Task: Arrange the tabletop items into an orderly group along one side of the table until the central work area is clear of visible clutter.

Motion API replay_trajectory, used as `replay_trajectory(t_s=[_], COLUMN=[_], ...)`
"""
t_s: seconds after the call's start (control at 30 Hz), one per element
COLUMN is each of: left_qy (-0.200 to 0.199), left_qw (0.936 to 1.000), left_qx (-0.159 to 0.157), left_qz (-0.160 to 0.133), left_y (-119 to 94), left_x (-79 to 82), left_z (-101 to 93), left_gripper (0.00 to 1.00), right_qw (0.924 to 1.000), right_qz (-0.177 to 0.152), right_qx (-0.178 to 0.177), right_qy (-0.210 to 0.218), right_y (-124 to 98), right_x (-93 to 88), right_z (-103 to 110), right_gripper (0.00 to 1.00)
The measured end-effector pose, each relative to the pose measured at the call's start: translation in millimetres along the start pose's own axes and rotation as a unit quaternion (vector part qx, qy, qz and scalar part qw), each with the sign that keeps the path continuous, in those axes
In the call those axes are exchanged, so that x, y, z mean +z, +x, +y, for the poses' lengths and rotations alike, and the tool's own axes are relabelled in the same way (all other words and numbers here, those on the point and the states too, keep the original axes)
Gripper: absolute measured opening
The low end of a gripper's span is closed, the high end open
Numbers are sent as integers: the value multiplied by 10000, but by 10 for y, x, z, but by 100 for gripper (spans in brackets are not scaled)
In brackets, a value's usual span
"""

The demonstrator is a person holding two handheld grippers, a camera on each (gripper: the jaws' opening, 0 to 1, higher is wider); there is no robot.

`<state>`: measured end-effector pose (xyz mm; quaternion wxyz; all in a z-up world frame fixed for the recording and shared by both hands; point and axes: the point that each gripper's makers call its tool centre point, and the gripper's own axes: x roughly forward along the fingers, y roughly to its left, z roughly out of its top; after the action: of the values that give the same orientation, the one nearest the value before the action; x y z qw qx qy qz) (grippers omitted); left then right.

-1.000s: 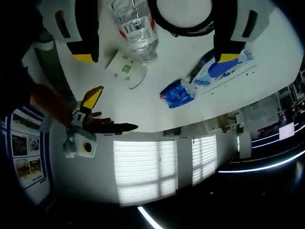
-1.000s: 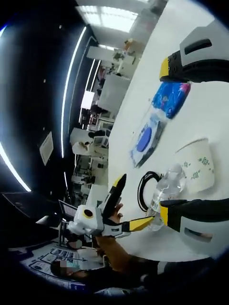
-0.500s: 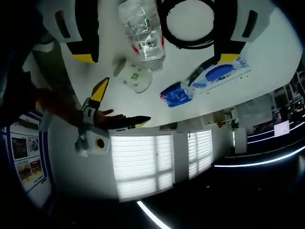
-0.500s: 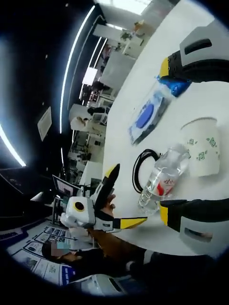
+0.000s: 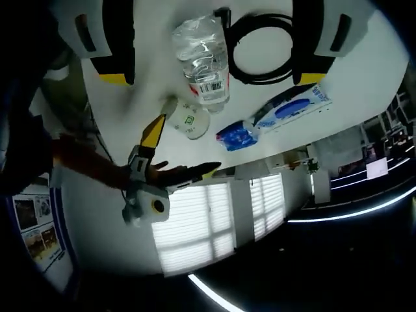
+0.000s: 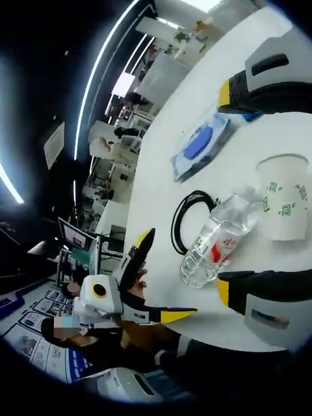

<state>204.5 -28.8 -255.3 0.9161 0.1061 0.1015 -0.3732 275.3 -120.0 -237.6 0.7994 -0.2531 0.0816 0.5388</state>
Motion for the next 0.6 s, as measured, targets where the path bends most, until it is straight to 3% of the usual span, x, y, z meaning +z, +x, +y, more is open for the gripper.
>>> replay_trajectory(t_s=[0.27, 0.6], left_qy=[-47, -68], left_qw=[10000, 9997], left_qx=[29, 226], left_qz=[9, 10], left_y=[-86, -111], left_x=[-111, -174], left_z=[-74, -31], left_gripper=[100, 100], right_qw=[9995, 9971], right_qz=[178, 458], right_qx=[244, 501], right_qy=[-112, -338], right_y=[123, 249], right_x=[-62, -111], right_z=[6, 51], right_gripper=[95, 88])
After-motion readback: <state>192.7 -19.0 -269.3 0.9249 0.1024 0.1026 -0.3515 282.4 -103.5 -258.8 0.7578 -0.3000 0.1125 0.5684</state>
